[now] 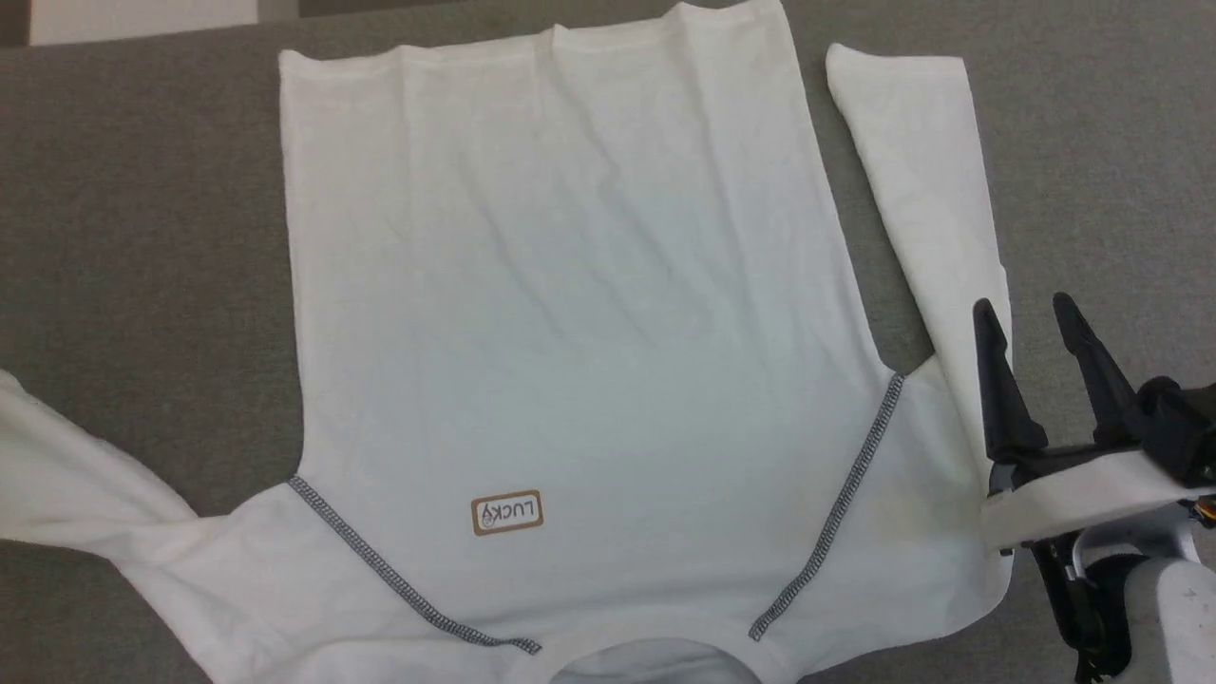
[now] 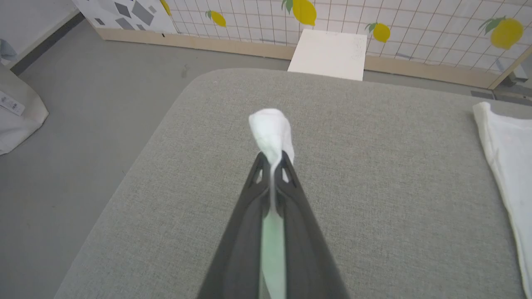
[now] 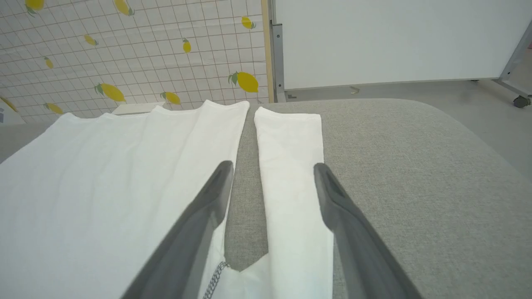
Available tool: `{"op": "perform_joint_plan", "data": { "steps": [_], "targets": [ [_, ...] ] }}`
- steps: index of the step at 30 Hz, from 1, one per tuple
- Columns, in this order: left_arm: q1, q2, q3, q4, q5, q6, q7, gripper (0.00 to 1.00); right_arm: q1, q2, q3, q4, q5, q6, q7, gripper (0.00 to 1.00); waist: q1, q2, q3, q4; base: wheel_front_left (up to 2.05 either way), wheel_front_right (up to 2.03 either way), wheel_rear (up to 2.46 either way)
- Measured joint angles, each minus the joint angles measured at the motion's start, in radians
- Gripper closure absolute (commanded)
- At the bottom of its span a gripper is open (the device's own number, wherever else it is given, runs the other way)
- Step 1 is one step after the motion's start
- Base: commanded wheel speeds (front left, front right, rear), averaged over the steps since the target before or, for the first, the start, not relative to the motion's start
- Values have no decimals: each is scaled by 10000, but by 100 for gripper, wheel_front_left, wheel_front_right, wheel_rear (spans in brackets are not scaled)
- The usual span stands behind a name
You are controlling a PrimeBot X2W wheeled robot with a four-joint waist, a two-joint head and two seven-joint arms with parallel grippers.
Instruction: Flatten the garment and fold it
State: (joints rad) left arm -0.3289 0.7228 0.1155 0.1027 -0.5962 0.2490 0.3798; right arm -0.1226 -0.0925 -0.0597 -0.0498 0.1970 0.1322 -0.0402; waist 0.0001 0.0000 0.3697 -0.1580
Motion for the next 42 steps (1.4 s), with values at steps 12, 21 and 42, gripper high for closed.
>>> {"op": "perform_joint_plan", "data": {
  "steps": [12,21,42],
  "targets": [
    [3027,52,1628,-2807,-138,548,-301,100,997,146,-343,-589,-61,0,579,0,-1,0,-1804,984,0,0,0],
    [3642,-236,512,-6071,251,909,-92,100,1160,257,-301,-803,-59,0,671,0,-1,0,-2350,1235,0,0,0],
    [-1607,-5846,-8391,-1975,1101,-1720,-82,100,1205,349,46,-740,-4,0,752,0,-1,1,-2006,469,0,0,0]
  ]
}}
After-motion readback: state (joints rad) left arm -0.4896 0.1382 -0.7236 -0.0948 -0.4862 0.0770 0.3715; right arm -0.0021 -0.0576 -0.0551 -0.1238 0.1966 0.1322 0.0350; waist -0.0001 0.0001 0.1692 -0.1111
